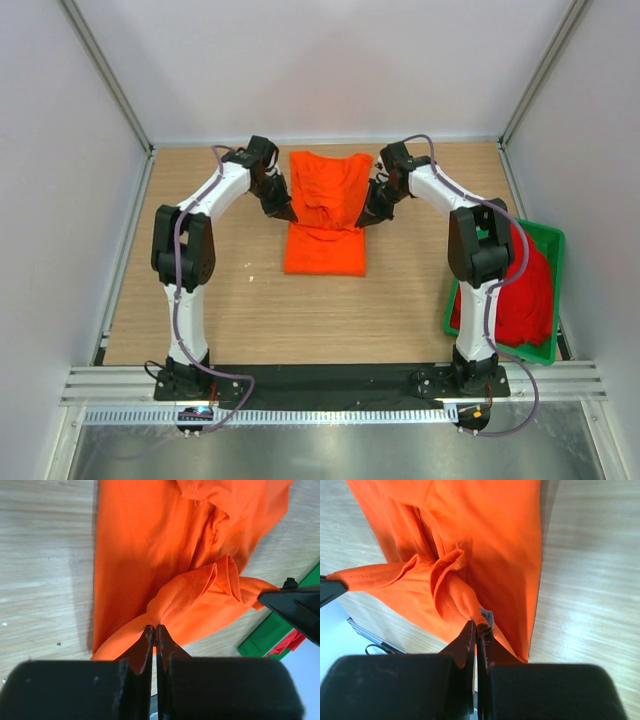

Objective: Fold and stack the t-shirts
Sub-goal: Fold the tshirt

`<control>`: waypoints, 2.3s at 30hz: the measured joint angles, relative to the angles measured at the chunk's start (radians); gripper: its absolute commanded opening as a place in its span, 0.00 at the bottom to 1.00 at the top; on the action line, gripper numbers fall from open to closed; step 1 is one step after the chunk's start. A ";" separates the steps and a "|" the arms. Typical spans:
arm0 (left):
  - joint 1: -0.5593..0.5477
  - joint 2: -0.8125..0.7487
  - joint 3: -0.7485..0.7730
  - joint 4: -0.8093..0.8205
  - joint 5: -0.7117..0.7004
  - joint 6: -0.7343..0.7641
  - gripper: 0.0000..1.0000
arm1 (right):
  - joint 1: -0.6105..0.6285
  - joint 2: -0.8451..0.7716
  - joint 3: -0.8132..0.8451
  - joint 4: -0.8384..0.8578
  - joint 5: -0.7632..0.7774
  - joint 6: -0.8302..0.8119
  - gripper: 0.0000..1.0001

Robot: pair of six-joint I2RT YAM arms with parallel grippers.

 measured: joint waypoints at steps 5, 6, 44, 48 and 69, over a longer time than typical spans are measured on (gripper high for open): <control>0.026 0.034 0.021 0.003 0.019 -0.002 0.00 | -0.017 0.044 0.074 -0.023 -0.007 -0.006 0.01; 0.030 0.039 0.023 0.002 0.022 -0.003 0.00 | -0.020 0.049 0.085 -0.028 -0.009 -0.007 0.01; 0.062 0.154 0.294 -0.132 -0.097 0.077 0.45 | -0.065 0.250 0.469 -0.257 0.167 -0.145 0.42; 0.063 -0.016 0.096 -0.111 -0.112 0.090 0.44 | 0.000 0.129 0.317 -0.259 0.228 -0.148 0.44; 0.061 -0.424 -0.450 -0.012 -0.077 0.119 0.43 | 0.284 0.217 0.282 -0.103 0.532 0.118 0.49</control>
